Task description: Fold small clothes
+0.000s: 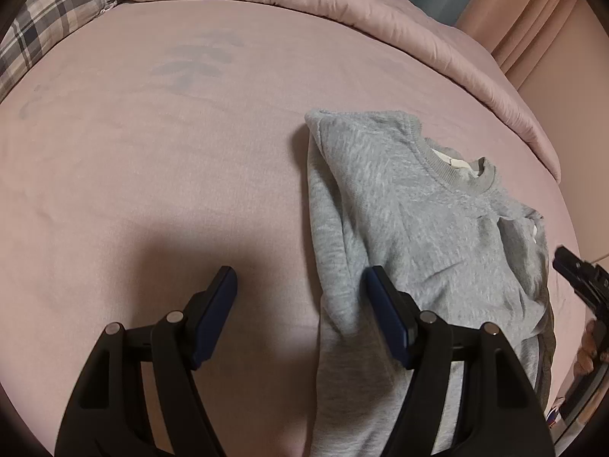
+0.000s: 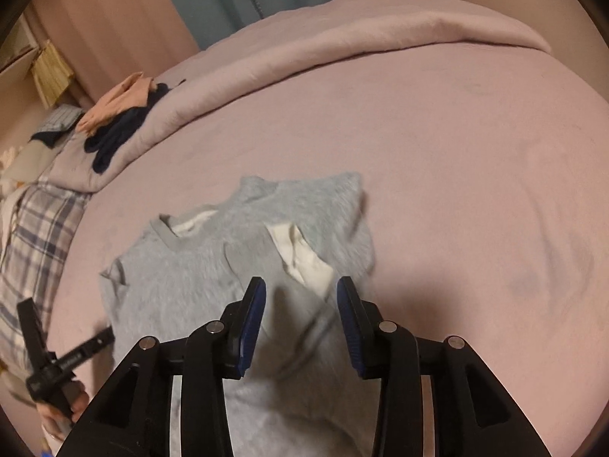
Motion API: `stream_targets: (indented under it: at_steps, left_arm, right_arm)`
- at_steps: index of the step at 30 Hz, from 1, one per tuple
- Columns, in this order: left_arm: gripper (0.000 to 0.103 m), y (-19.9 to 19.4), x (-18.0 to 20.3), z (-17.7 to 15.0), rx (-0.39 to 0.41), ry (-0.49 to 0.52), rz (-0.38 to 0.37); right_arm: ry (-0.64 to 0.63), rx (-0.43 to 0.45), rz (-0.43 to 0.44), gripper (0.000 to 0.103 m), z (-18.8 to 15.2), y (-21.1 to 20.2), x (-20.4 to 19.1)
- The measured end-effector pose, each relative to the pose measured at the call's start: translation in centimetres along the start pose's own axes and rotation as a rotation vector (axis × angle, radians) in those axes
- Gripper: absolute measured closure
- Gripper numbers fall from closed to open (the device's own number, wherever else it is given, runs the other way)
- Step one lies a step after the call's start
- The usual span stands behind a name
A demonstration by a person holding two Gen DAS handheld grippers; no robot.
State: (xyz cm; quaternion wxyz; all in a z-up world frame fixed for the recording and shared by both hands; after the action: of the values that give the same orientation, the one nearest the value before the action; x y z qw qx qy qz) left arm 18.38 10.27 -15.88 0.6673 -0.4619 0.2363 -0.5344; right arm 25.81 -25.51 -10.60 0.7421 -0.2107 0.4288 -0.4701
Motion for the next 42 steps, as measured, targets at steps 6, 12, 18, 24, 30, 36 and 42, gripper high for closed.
stream_targets:
  at_steps: [6,12,18,24,30,36,42]
  left_arm:
    - [0.032,0.1,0.0,0.0,-0.002,-0.004,-0.008]
    - [0.032,0.0,-0.1,0.0,-0.001,-0.005,-0.005]
    - [0.032,0.0,0.0,-0.1,0.000,-0.003,-0.005]
    - [0.032,0.0,-0.1,-0.1,-0.005,-0.008,-0.008]
    - [0.032,-0.1,0.0,-0.2,-0.004,-0.006,-0.007]
    - [0.032,-0.1,0.0,-0.2,-0.005,-0.005,-0.007]
    - [0.031,-0.1,0.0,-0.3,-0.006,-0.006,-0.007]
  right_arm:
    - [-0.108,-0.044,-0.019,0.047,0.6,3.1,-1.2]
    - [-0.162,-0.074,-0.032,0.070,-0.4,4.8,-1.1]
    - [-0.163,-0.020,-0.034,0.097,-0.5,3.2,-1.3]
    - [-0.133,0.099,-0.044,0.097,-0.3,-1.4,-1.3]
    - [-0.118,0.115,-0.094,0.097,-1.0,-2.7,-0.6]
    - [-0.112,0.031,-0.170,0.098,-2.2,-0.1,0.5]
    - [-0.091,-0.009,-0.176,0.098,-2.3,0.9,1.4]
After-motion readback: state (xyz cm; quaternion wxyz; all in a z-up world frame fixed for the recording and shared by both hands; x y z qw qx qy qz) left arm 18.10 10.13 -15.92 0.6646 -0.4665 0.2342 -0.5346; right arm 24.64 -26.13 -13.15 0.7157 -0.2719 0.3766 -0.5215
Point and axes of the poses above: each gripper's, at about its wrist camera, not at the fingertips, and y roughly the way its jaws point, x to its right, z to its top, the point moved 1 cm from there along y, roughly the way its jaws point, and after that the axes turned 6 degrees about z, right-handed, at the moved point
